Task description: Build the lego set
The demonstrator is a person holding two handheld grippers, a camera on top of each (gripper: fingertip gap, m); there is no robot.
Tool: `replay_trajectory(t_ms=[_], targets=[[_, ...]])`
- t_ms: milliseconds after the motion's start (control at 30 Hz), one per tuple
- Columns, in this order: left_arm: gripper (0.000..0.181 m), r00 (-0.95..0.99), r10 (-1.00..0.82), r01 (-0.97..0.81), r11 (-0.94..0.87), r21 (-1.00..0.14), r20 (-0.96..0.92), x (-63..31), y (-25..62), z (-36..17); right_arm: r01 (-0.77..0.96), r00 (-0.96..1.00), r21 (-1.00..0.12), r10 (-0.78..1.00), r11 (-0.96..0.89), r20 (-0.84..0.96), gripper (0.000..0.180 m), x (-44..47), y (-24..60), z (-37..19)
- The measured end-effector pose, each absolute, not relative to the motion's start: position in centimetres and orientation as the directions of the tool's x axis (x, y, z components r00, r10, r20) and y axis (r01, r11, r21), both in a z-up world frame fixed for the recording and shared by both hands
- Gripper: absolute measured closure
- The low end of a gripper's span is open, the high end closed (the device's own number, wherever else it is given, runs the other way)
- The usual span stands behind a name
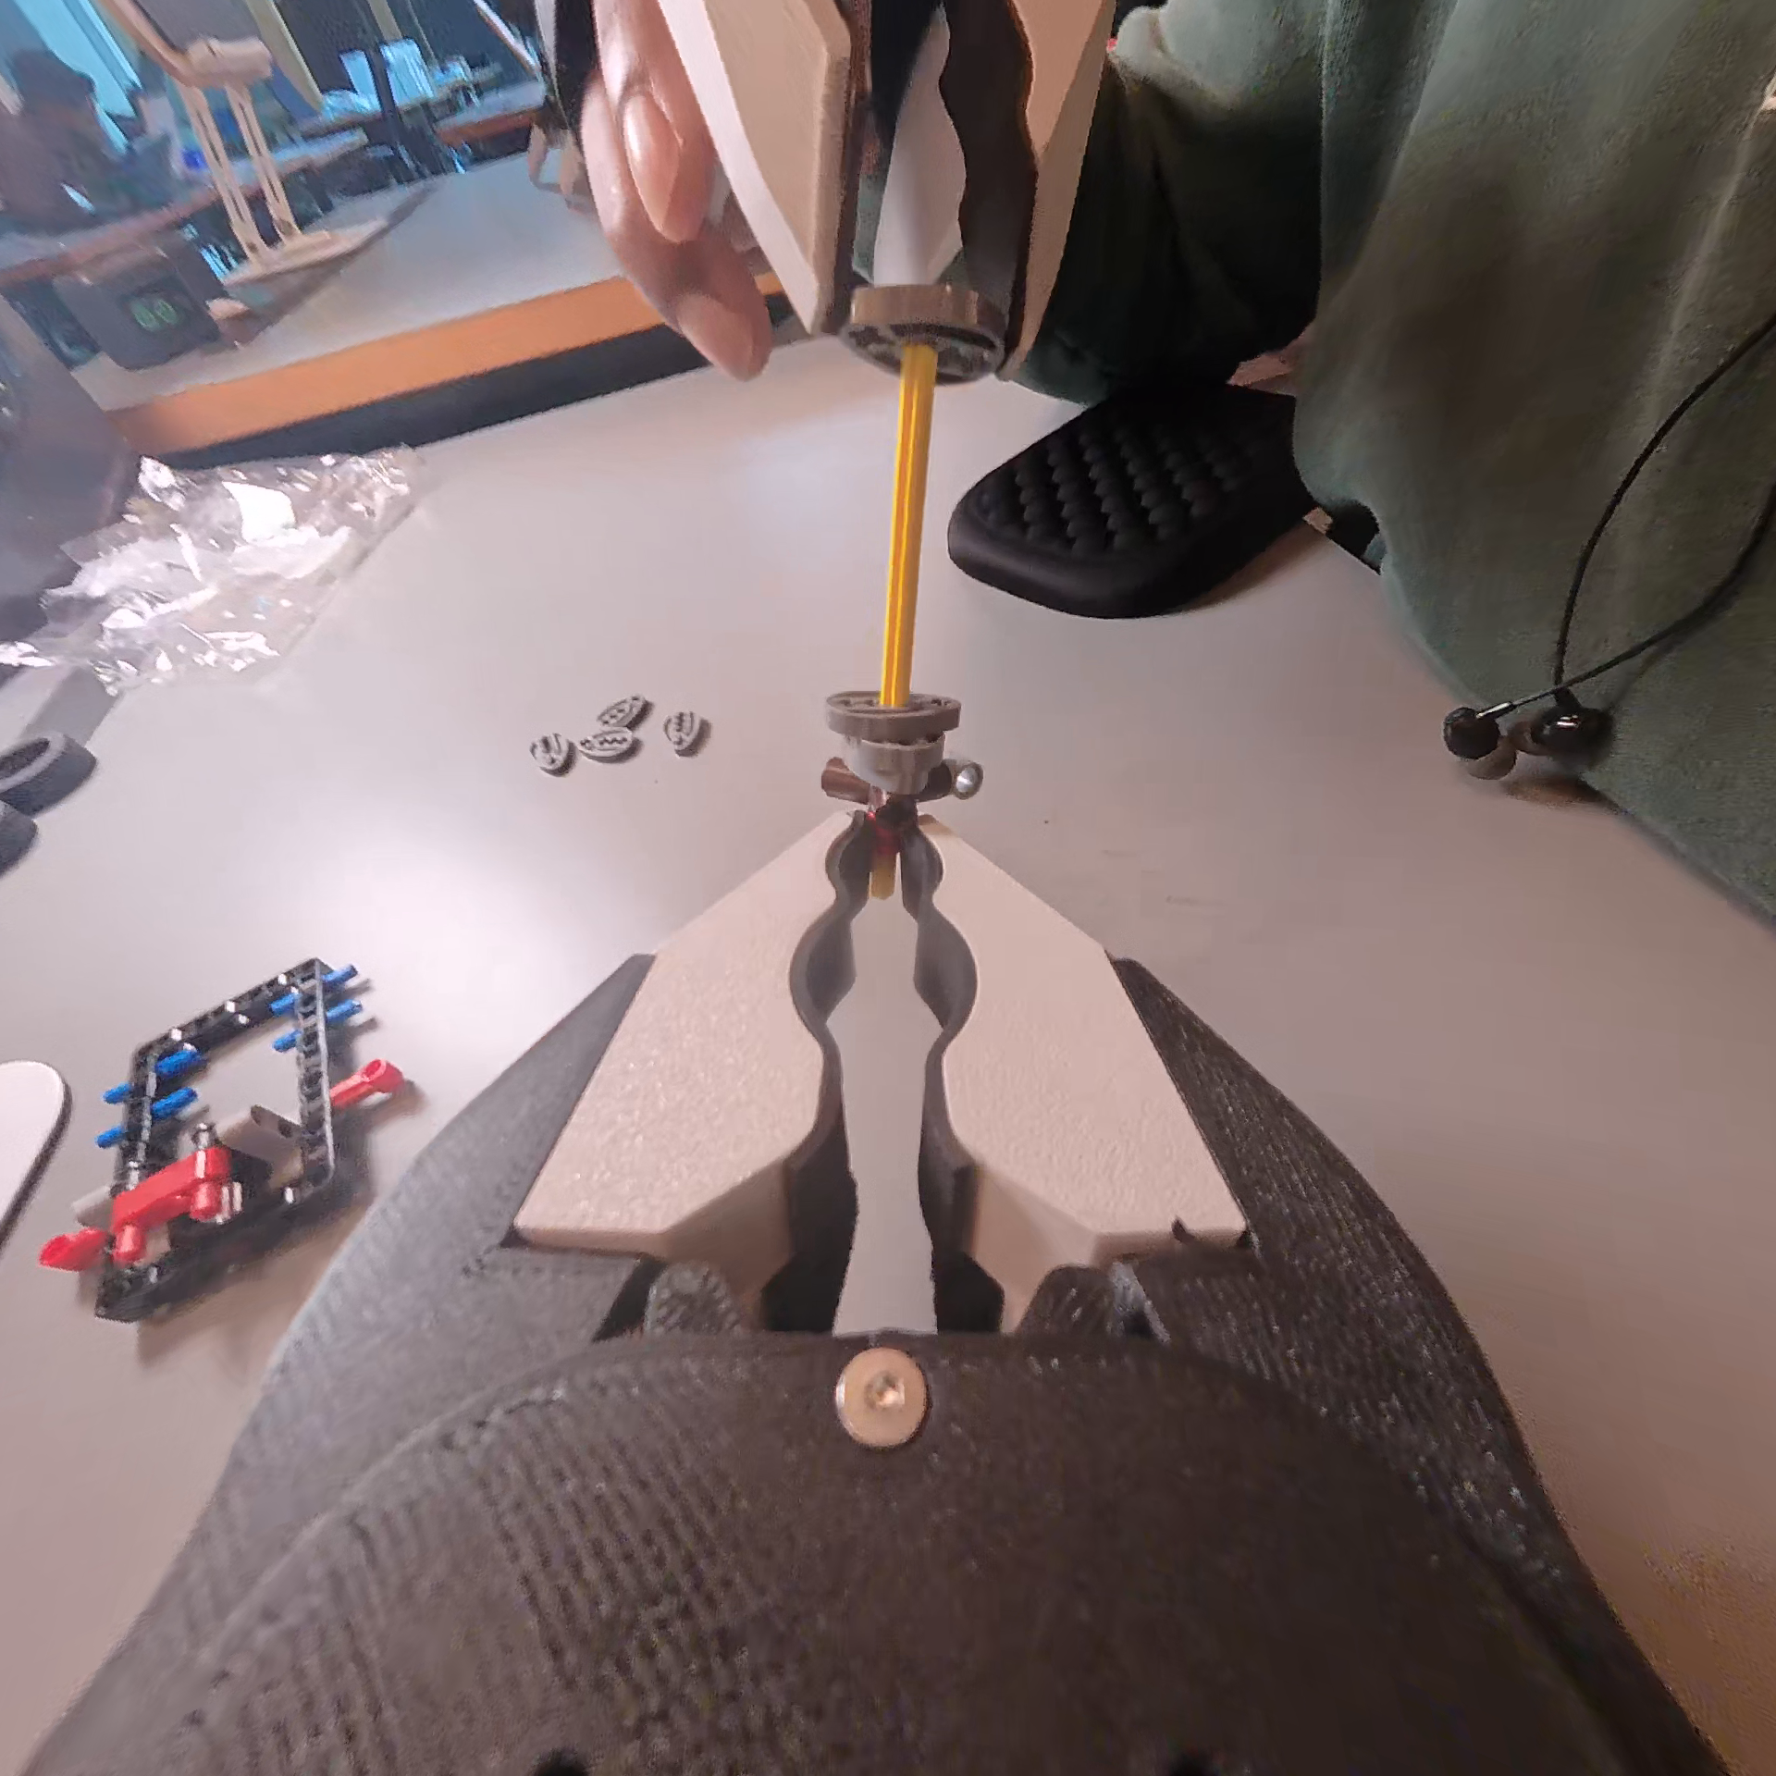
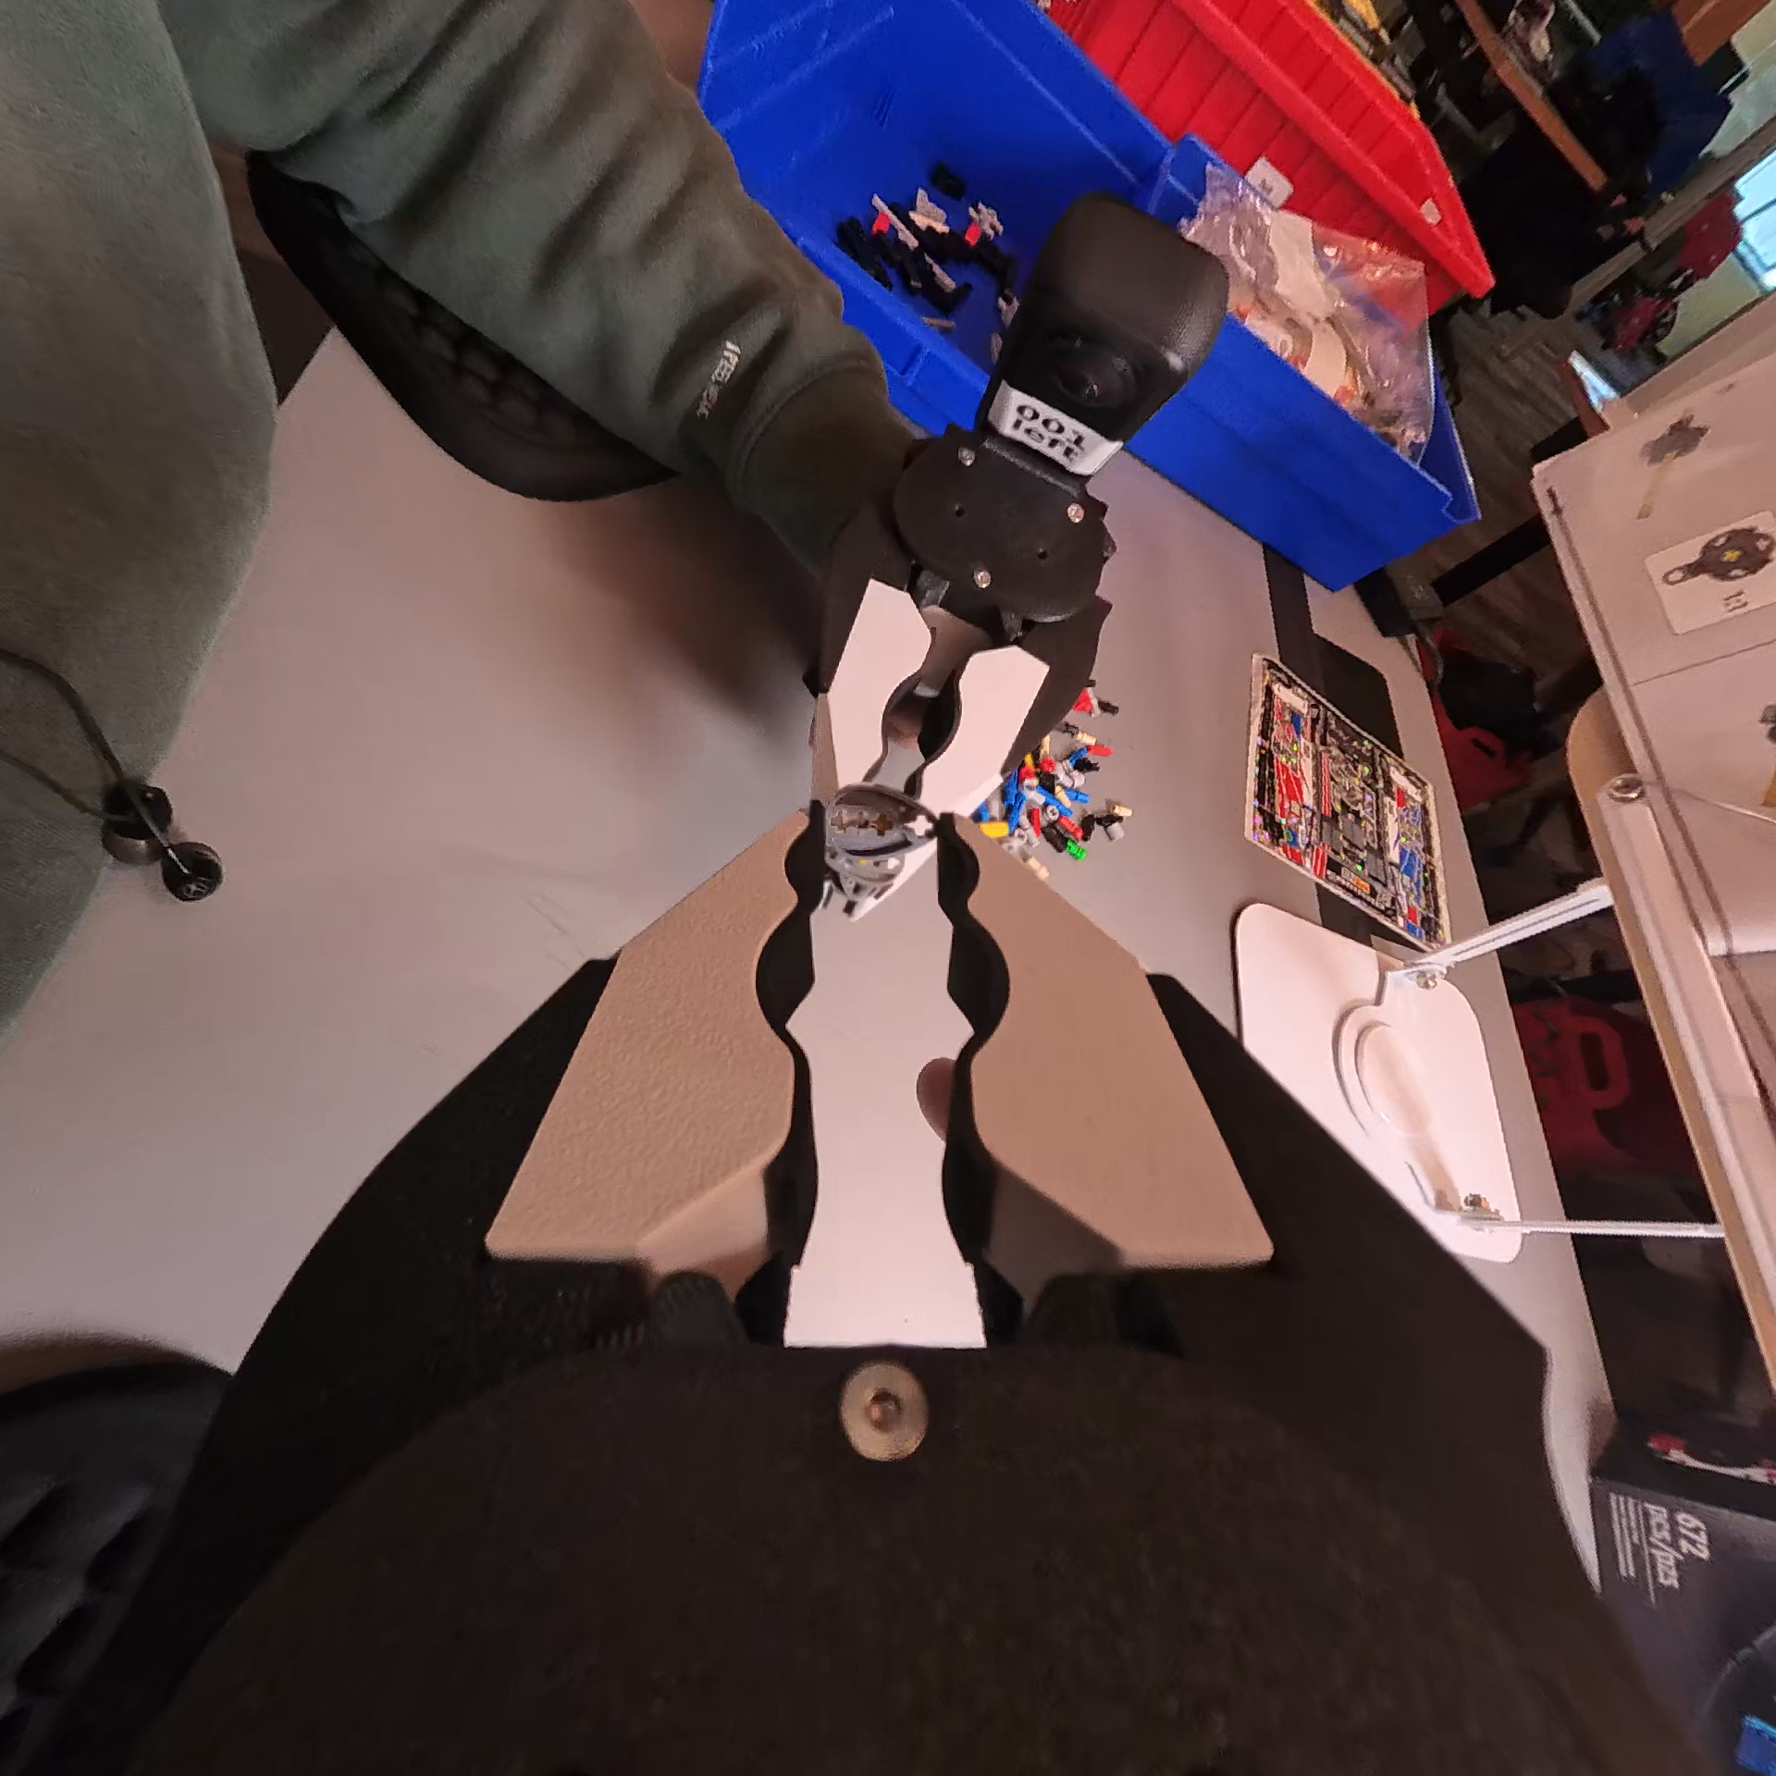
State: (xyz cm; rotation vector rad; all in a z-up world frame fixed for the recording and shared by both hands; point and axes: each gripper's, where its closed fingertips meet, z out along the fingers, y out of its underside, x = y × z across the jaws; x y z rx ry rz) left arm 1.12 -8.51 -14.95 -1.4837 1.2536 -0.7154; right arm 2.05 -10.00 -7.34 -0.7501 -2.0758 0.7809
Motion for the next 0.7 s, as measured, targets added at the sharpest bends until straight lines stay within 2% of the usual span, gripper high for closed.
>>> replay_trajectory(t_ms=[333,700], targets=[[0.177,0.268,-0.963,-0.423,-0.085,-0.902,-0.035,0.5,-9.0,-16.8,0.319,-0.547,-0.745,0.756,0.585,0.36,0.158,2.0,-9.0,-9.3],[0.178,0.268,-0.963,-0.457,-0.121,-0.881,-0.007,0.3,-9.0,-17.9,0.368,-0.561,-0.73,0.764,0.576,0.32,0.158,2.1,-8.8,-10.6]])
